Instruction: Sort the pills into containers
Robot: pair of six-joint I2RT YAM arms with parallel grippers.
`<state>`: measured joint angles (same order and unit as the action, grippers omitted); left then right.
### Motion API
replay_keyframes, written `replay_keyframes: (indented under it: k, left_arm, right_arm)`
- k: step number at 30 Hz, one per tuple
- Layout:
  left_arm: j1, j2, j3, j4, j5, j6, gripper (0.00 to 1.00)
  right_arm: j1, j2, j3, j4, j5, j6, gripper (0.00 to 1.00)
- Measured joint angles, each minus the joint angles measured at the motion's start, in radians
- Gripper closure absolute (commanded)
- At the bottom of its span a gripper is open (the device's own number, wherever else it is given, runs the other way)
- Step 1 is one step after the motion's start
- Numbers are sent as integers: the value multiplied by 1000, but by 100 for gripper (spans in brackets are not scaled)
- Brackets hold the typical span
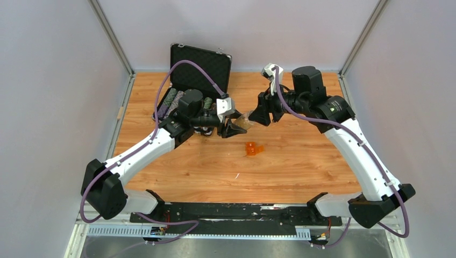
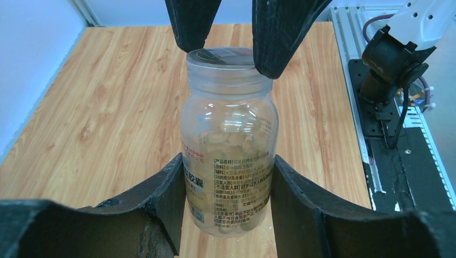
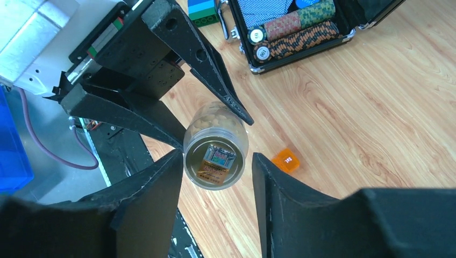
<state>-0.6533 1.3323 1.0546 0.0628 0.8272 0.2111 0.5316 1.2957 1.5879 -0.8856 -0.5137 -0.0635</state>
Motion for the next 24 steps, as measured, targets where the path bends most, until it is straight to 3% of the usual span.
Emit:
replay_keyframes:
  k: [3, 8, 13, 17, 20, 24]
  left_arm:
    - [0, 0, 0, 1, 1, 0, 100]
    - [0, 0, 0, 1, -10, 0, 100]
    - [1, 1, 0, 4, -18, -1, 100]
    - [1, 5, 0, 8, -17, -8, 100]
    - [3, 10, 0, 14, -23, -24, 100]
    - [7, 21, 0, 19, -59, -38, 100]
  right_arm:
    - [0, 5, 11, 0, 3, 11, 54]
    - [3, 18, 16, 1, 10, 33, 50]
    - [10, 30, 16, 4, 29, 53, 76]
    - [14, 33, 19, 3, 41, 87, 85]
    - [21, 47, 31, 2, 61, 125, 99]
    - [34, 75, 50, 2, 148, 246, 100]
